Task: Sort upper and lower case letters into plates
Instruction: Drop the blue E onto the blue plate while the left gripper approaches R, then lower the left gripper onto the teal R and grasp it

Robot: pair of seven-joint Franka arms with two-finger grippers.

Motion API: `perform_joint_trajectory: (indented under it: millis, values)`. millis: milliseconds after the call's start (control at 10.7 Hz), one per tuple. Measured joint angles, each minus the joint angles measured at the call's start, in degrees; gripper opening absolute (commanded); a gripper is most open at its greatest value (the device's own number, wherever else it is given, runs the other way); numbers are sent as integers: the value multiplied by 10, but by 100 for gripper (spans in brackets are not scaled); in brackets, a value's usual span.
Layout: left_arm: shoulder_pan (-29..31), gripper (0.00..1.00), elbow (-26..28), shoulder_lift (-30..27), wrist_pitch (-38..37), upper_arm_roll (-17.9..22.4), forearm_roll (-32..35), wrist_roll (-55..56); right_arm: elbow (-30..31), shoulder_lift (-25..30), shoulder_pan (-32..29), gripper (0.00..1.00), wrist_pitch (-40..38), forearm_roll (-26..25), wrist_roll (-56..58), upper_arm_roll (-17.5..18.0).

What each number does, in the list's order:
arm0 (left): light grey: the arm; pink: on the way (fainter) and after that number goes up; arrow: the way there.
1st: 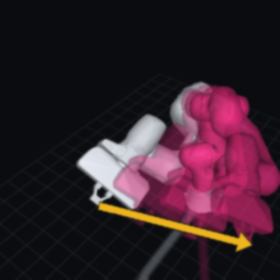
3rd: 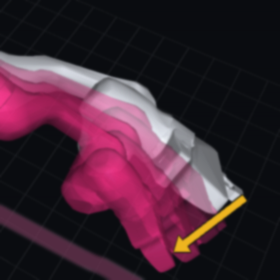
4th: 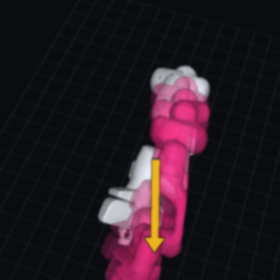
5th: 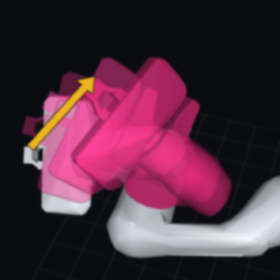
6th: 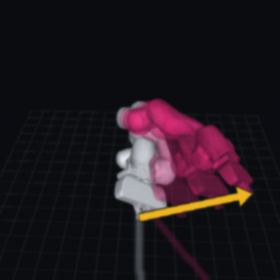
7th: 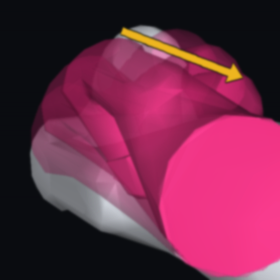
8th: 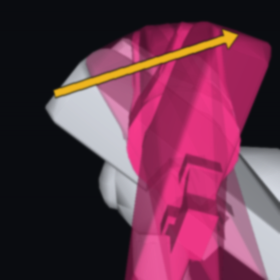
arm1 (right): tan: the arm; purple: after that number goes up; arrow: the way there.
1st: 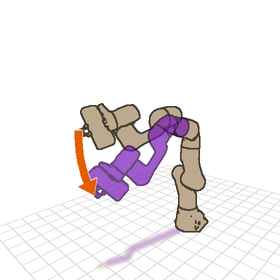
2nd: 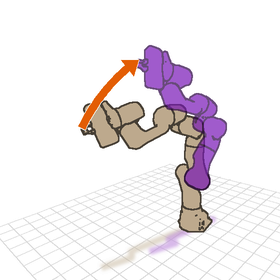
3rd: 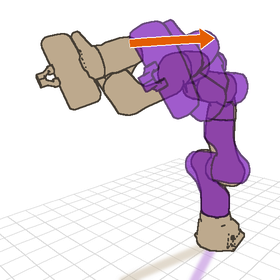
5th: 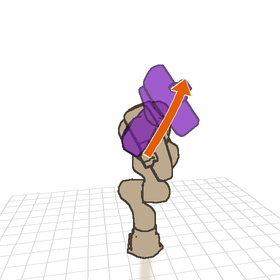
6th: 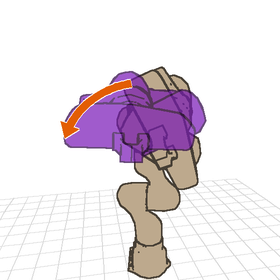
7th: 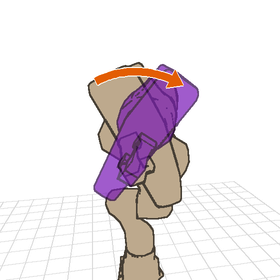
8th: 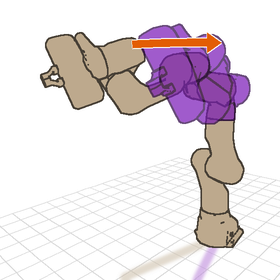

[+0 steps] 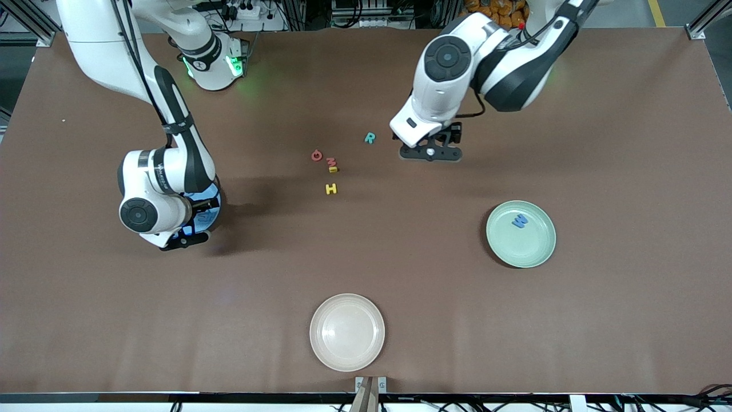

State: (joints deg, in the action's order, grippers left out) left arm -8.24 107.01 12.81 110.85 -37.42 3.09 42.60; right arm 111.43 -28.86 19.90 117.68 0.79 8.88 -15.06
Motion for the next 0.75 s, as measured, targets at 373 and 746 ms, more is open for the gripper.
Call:
perform_joint_trajectory:
  millis: [373,746]
  values:
    - [-1,100,38,33,92,-36,0,60,1,-1,-1,100,1,0,0,-1]
    - [-41,100,41,84,161,-46,5,100,2,-1,-2,100,0,0,0,0]
